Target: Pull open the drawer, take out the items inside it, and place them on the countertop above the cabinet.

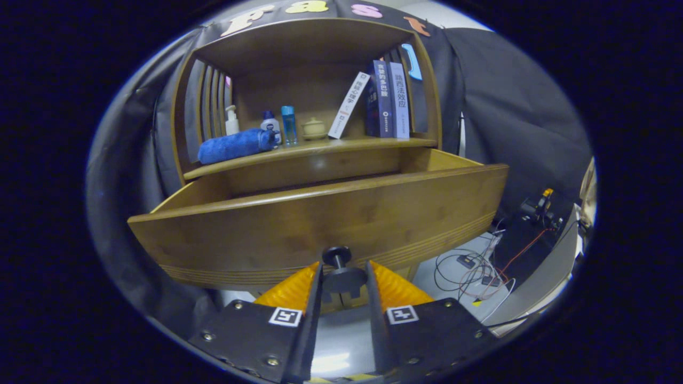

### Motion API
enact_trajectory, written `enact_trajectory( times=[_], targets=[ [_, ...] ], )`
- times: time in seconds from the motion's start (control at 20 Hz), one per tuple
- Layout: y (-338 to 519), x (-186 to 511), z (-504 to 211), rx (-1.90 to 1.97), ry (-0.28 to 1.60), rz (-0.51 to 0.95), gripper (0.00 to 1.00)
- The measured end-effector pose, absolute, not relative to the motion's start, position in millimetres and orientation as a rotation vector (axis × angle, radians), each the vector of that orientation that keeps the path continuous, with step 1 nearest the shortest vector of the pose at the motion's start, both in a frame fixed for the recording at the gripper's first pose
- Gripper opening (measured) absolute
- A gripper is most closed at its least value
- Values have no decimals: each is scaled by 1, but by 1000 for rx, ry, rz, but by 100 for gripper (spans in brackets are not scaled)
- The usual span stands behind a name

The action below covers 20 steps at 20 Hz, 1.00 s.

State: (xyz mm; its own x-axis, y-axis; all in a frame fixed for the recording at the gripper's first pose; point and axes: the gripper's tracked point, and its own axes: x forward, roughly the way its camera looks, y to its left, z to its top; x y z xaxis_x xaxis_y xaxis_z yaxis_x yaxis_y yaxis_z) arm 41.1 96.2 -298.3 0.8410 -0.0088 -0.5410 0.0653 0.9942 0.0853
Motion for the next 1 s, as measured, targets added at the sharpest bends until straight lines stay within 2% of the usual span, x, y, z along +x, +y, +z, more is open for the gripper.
enact_trajectory(
  times=[0.15,0.3,0.45,0.55,0.8,1.0],
  targets=[
    [98,40,-270,111,501,-30,54],
    [104,48,-235,77,433,-17,56],
    [118,74,-205,56,382,3,68],
    [117,97,-196,59,384,-34,75],
    [108,143,-214,87,539,-142,95],
    [109,170,-245,173,685,-199,95]
  ],
)
